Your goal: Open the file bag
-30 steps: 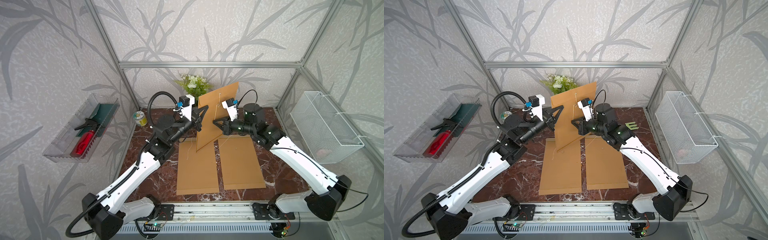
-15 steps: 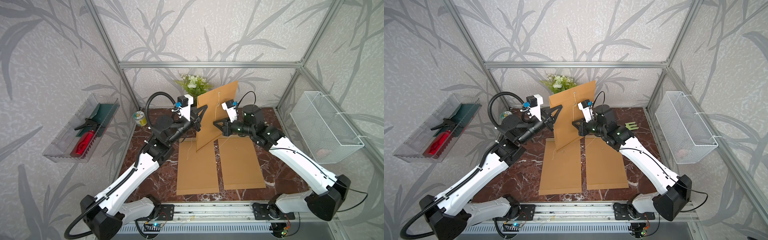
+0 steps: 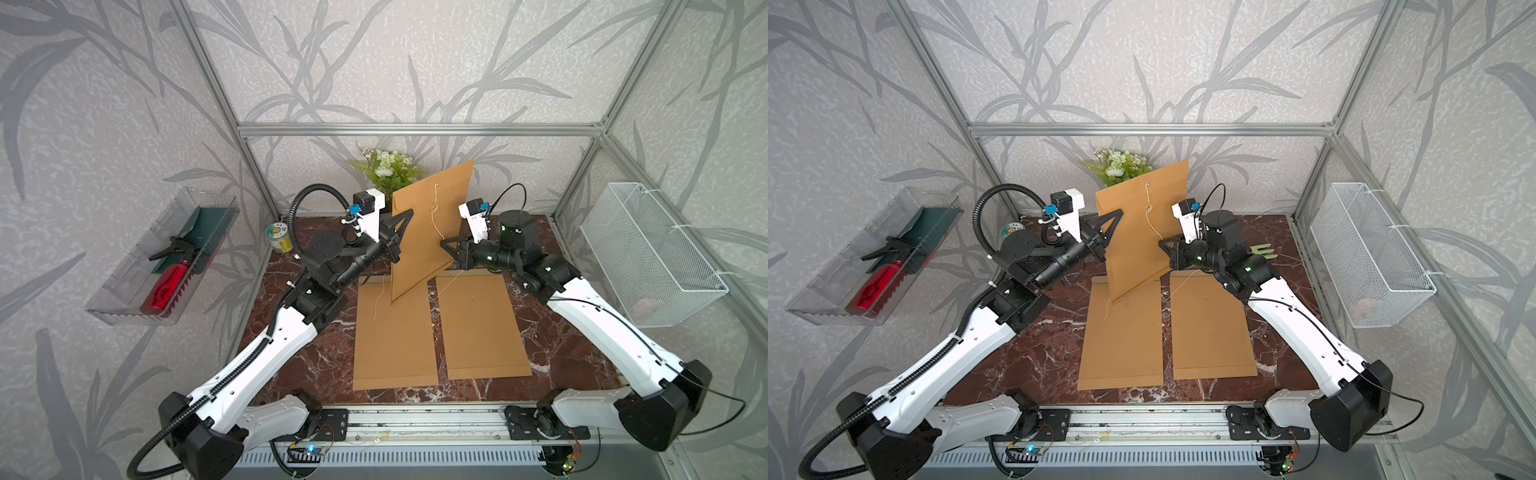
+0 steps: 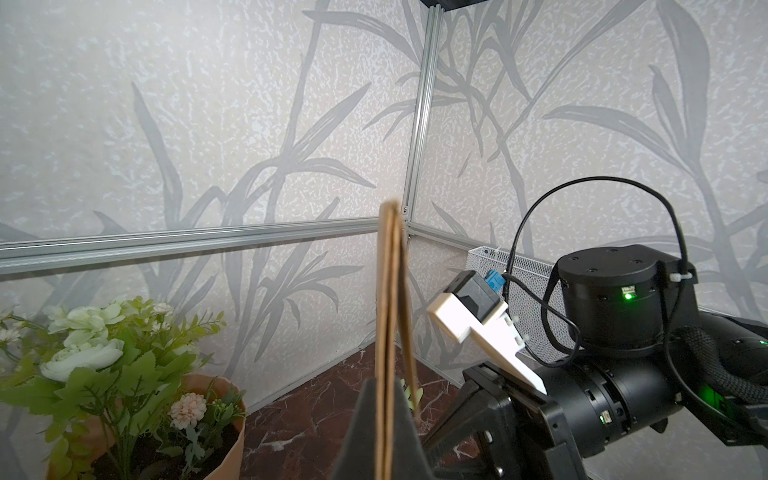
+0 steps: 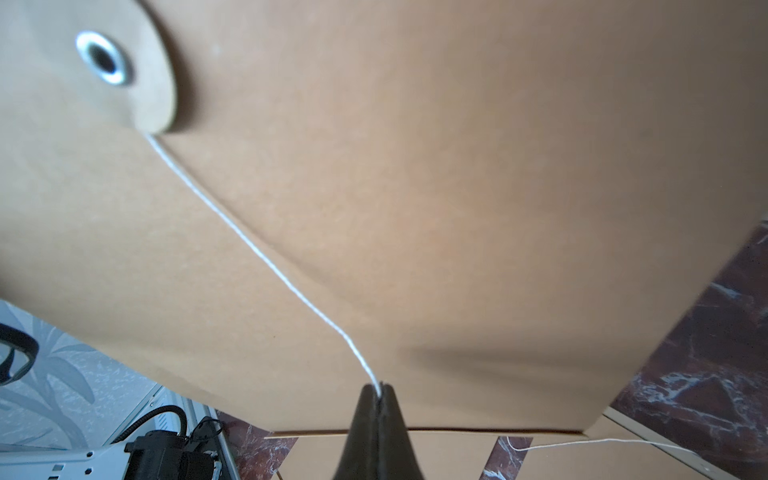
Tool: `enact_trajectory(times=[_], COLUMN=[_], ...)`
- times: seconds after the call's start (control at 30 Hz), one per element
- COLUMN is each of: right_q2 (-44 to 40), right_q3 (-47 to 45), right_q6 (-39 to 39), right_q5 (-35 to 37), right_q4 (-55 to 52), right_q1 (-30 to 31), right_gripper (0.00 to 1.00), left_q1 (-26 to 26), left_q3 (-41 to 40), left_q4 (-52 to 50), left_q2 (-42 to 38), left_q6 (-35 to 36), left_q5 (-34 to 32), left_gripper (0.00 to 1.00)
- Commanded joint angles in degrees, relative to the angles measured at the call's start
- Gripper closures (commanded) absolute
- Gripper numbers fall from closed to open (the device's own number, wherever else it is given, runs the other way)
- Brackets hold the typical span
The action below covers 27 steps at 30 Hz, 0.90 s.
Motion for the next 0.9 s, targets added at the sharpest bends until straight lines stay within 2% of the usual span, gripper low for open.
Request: enact_trajectory(times=[0.0, 0.47, 0.87], right_q2=[-1.9, -2.6, -1.8], right_q3=[-0.3, 1.5, 10.2], right_q6=[0.3, -0.3, -3.5], right_q5=[-0.4, -2.1, -4.4], right_q4=[1.2, -0.1, -4.9], right_q1=[-1.7, -7.9, -9.9], right_gripper=[1.0, 1.0, 1.0], left_q1=[0.2, 0.3, 0.3], left_q3=[1.2, 0.9, -0.7], left_q4=[0.6, -1.4, -3.5], left_q2=[-2.1, -3.6, -3.8], left_q6=[1.0, 1.6, 1.6], left_q5=[-0.6, 0.2, 3.6], left_gripper=[1.0, 1.0, 1.0])
